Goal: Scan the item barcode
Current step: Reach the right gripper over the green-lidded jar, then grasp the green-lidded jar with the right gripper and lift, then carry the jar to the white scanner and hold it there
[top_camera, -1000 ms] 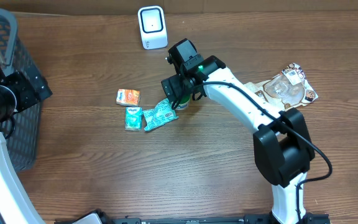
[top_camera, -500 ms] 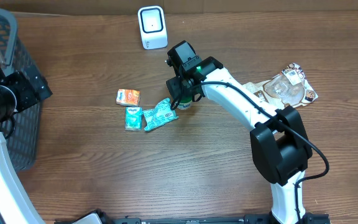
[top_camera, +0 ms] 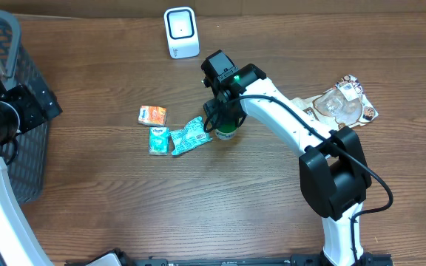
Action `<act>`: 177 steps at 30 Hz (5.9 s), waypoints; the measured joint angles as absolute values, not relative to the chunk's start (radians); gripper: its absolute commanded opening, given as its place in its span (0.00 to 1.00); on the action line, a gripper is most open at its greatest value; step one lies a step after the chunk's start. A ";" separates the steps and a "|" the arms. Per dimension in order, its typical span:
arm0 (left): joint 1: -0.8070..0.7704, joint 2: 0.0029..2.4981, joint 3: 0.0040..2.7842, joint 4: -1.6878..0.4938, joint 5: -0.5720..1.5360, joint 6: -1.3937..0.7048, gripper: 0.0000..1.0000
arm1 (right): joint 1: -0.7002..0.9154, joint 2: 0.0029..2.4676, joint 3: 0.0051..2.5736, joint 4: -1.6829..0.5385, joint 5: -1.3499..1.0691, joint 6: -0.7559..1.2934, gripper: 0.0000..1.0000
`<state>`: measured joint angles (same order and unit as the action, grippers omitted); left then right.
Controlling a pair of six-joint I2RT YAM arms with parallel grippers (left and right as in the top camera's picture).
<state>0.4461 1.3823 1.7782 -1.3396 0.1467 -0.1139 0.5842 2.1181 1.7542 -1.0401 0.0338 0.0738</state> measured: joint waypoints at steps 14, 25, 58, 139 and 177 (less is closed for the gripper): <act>0.446 1.382 1.778 -1.340 0.147 -0.113 1.00 | 0.582 2.118 2.099 -1.364 0.033 0.155 0.74; 0.446 1.382 1.778 -1.340 0.147 -0.113 0.99 | 0.575 2.118 2.081 -1.331 -0.011 0.213 0.79; 0.446 1.382 1.778 -1.340 0.147 -0.113 1.00 | 0.570 2.119 1.764 -1.096 0.002 0.260 0.91; 0.446 1.382 1.778 -1.340 0.147 -0.114 0.99 | 0.082 1.917 1.848 -1.200 -1.485 -0.393 0.51; 0.446 1.382 1.778 -1.339 0.146 -0.114 0.99 | 0.517 2.074 1.848 -0.167 0.030 -0.632 0.48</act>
<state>0.4461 1.3823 1.7782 -1.3392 0.1463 -0.1139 0.5171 2.0735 1.8477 -0.1669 0.0303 -0.6319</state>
